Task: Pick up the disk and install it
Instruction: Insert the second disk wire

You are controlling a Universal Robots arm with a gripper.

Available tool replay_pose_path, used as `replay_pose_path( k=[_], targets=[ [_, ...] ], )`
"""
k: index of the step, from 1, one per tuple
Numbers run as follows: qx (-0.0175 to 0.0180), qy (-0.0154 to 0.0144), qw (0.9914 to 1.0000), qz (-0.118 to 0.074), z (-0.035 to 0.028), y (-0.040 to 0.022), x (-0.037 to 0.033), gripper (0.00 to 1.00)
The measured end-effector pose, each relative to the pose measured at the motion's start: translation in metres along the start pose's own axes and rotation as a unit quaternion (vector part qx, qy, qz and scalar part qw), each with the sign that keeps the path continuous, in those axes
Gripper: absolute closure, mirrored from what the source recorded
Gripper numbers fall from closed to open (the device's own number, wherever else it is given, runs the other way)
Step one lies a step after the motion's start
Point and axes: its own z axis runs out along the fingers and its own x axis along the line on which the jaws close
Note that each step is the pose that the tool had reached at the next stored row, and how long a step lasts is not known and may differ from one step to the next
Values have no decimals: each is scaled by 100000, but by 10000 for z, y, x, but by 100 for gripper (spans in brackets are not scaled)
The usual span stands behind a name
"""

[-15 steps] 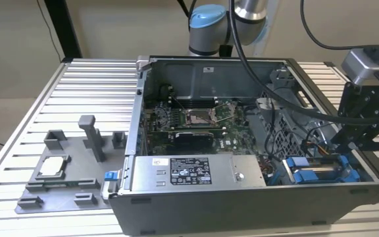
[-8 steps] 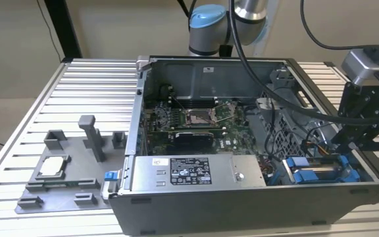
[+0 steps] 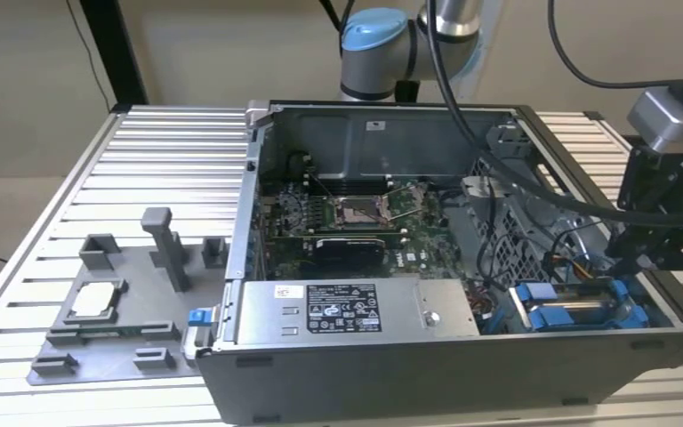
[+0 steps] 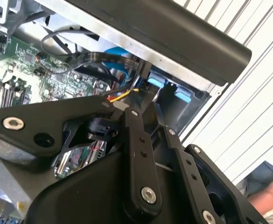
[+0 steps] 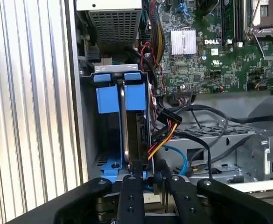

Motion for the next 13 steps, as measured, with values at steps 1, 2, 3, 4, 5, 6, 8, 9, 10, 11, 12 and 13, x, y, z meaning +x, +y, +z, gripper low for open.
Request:
replay_pose_path(
  k=[1,2,3,4,5,6,8,9,10,11,12,13],
  targets=[
    [-29,8,100000,-248,0,-16,-1,0],
    [-60,-9,99999,-530,3,-27,-2,0],
    [-89,-37,99996,-875,5,-36,-2,0],
    [-126,-69,99992,-1249,8,-42,-3,0],
    [-161,-100,99986,-1642,10,-49,-3,0],
    [-199,-123,99980,-2004,14,-55,-3,0],
    [-272,-160,99963,-2702,21,-67,-3,0],
    [-306,-168,99954,-3022,25,-77,-4,0],
    [-334,-182,99944,-3318,30,-90,-4,0],
    [-357,-177,99934,-3600,32,-106,-5,0],
    [-374,-175,99925,-3847,33,-126,-6,0],
    [-392,-191,99917,-4048,35,-147,-8,0]
  ],
)
